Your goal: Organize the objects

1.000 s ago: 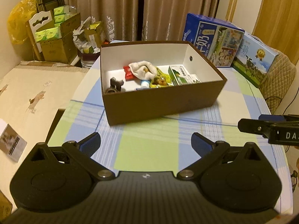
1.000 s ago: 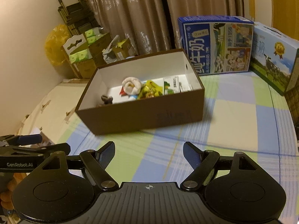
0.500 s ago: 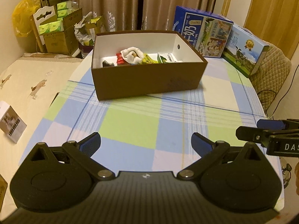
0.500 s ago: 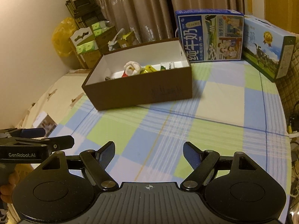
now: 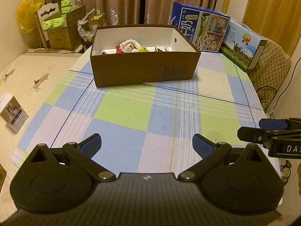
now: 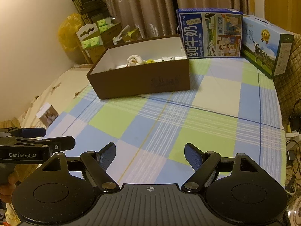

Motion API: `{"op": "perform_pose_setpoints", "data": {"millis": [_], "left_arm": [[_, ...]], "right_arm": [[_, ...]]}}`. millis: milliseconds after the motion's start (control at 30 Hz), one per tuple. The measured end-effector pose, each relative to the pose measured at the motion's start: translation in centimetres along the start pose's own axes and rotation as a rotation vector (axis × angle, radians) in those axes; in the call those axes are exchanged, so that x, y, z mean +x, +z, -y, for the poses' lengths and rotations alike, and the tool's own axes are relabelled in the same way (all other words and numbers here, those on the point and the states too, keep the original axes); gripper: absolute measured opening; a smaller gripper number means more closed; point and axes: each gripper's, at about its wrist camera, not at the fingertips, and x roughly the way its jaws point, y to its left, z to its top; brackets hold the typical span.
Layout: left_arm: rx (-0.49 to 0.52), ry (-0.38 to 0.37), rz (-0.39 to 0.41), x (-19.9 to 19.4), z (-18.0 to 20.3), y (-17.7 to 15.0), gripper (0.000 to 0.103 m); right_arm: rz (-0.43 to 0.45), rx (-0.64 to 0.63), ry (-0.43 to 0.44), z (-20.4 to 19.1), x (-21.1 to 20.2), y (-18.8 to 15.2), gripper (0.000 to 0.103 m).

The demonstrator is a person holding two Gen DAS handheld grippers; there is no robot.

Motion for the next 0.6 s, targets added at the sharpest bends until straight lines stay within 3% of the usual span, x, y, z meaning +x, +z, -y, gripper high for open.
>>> {"op": "perform_pose_setpoints", "data": {"millis": [600], "left_arm": [[-0.011,0.018,0.006,-1.2,0.8,-1.5,0.102]], "right_arm": [[-0.001,-0.008,0.017,0.3,-0.7,-1.2,0.077]]}}
